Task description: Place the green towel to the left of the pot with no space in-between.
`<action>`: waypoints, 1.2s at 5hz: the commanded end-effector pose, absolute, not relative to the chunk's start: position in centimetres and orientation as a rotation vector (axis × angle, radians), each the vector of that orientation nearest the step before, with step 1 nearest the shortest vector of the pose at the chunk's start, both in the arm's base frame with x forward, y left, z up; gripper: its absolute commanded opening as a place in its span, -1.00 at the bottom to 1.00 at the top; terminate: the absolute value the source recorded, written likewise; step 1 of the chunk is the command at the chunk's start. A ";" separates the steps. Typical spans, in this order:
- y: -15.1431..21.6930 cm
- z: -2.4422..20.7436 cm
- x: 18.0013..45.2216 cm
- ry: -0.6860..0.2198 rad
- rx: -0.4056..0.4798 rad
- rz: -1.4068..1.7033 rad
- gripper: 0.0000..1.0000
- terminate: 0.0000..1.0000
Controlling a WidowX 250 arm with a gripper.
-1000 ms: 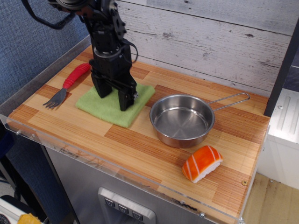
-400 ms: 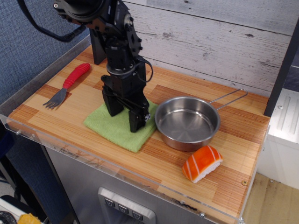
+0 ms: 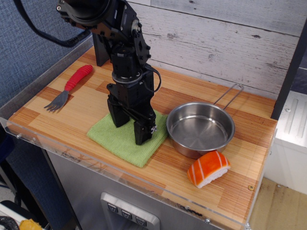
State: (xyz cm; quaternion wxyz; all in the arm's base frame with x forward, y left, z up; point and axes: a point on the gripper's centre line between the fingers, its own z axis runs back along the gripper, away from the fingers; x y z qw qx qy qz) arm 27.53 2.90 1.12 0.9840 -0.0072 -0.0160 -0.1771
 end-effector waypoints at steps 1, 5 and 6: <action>3.7 4.4 28.2 -0.140 0.025 -0.394 1.00 -1.00; 4.3 14.8 29.3 -0.401 0.134 -0.520 1.00 -1.00; 4.5 17.2 28.9 -0.454 0.148 -0.547 1.00 -1.00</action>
